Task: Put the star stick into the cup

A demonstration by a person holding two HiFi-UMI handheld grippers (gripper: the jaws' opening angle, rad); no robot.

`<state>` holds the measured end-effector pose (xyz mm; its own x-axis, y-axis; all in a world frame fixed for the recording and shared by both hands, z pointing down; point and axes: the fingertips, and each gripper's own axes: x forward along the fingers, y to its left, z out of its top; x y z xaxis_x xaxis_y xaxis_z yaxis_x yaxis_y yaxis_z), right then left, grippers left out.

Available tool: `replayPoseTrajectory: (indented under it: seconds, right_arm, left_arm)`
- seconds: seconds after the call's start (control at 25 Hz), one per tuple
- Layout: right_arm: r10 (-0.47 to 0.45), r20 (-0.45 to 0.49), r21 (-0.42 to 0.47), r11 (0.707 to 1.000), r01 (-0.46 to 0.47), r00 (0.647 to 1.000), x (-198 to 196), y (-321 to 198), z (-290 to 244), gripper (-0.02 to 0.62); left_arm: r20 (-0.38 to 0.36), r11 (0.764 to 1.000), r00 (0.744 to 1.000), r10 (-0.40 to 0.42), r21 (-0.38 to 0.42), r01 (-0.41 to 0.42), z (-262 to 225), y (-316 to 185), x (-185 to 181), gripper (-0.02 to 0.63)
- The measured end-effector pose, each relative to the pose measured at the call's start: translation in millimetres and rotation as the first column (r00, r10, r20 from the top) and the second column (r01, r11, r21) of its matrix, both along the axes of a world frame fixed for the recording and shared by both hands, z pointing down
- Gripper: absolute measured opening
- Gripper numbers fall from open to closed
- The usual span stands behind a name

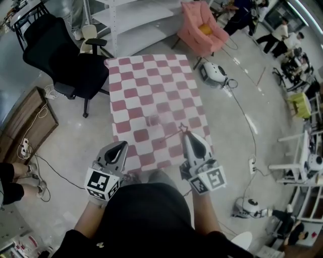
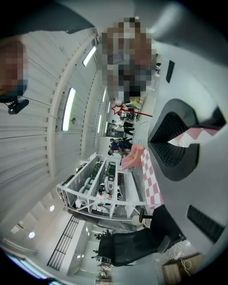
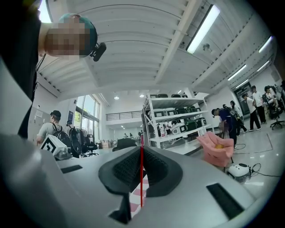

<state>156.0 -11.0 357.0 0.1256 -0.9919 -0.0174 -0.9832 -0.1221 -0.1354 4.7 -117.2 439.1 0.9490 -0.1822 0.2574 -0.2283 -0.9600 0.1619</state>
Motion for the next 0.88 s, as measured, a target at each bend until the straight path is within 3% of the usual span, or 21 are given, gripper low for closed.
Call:
replayPoseTrajectory:
  seconds: [0.44, 0.88]
  right_arm:
    - [-0.172, 0.002, -0.021, 0.985, 0.172, 0.985, 61, -53, 23, 0.028]
    - [-0.333, 0.018, -0.115, 0.936, 0.332, 0.943, 78, -101, 99, 0.028]
  left_arm:
    - [0.050, 0.975, 0.974, -0.220, -0.008, 0.220, 3, -6, 13, 0.041]
    - [0.143, 0.907, 0.898, -0.416, -0.006, 0.421, 25, 3, -3, 0.041]
